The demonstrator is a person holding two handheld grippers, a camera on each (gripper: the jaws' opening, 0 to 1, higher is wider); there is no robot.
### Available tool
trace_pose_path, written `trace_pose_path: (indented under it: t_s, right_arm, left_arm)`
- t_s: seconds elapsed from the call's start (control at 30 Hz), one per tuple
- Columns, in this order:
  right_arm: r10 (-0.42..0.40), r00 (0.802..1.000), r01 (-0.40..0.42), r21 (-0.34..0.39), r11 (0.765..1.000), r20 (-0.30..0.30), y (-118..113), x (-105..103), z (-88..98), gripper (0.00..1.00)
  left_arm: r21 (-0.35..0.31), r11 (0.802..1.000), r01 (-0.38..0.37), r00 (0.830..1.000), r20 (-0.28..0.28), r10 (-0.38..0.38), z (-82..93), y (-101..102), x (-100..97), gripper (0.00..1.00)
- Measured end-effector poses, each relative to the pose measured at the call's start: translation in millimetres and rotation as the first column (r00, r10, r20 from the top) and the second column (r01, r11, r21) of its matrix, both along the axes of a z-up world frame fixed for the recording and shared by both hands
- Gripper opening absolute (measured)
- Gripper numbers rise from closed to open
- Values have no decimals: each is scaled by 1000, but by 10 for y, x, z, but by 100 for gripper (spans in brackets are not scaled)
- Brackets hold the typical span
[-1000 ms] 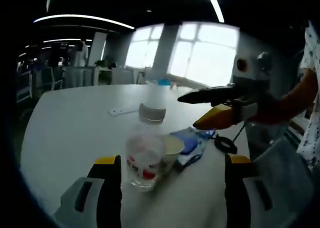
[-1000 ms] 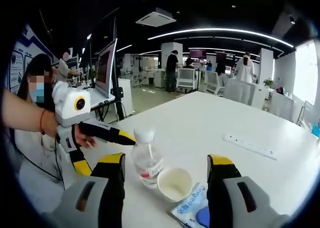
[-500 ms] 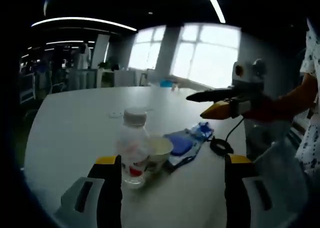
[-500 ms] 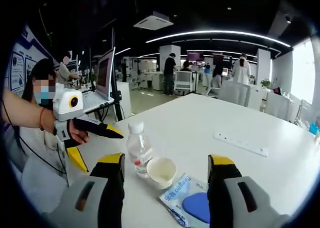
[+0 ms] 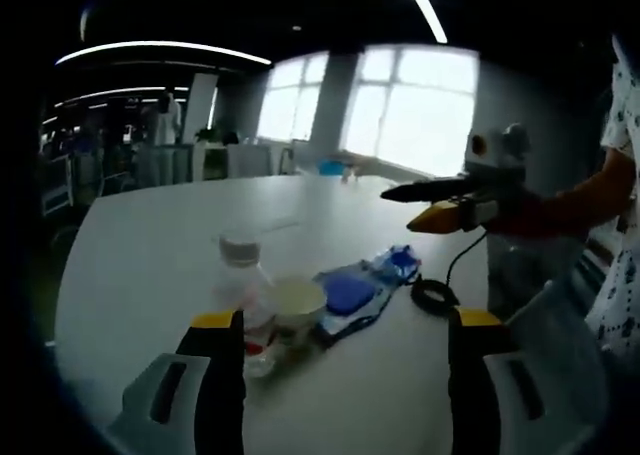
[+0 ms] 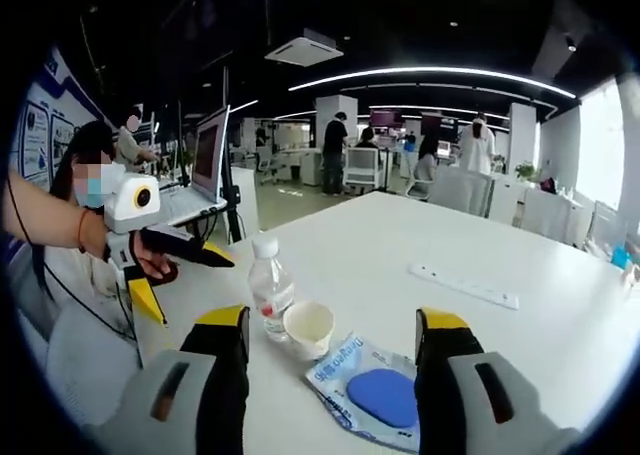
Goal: Arrange the tabletop items into an orderly group along one side of the table until the central work area is clear of visible clutter.
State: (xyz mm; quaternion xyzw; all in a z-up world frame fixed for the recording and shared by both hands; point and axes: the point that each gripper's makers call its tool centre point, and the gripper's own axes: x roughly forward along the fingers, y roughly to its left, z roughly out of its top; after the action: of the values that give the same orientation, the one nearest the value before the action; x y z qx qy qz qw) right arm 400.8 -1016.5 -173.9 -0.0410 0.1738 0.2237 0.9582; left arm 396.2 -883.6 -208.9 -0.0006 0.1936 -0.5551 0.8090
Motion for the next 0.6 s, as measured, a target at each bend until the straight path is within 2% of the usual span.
trace_pose_path:
  t_s: [0.6]
  right_arm:
    - [-43, 999, 44, -21, 999, 17, -520, -342, 108, 65]
  left_arm:
    - [-13, 1000, 11, 1000, 26, -10, 131, -192, -216, 80]
